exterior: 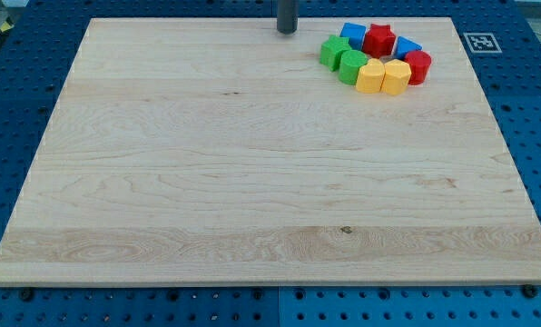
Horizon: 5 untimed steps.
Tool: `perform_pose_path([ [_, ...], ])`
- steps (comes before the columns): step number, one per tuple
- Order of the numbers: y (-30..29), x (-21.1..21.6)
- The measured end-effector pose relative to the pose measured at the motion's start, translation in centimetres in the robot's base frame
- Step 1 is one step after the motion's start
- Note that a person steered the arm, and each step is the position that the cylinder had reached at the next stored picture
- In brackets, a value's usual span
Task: Point your arm towards the top center
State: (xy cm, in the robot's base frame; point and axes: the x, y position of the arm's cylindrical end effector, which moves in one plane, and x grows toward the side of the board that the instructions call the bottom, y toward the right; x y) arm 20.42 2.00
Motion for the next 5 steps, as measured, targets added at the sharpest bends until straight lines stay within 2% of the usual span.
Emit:
perform_pose_path([
  [1, 0.8, -1.1],
  [3, 4.7, 0.9],
  [5, 3.0, 1.4],
])
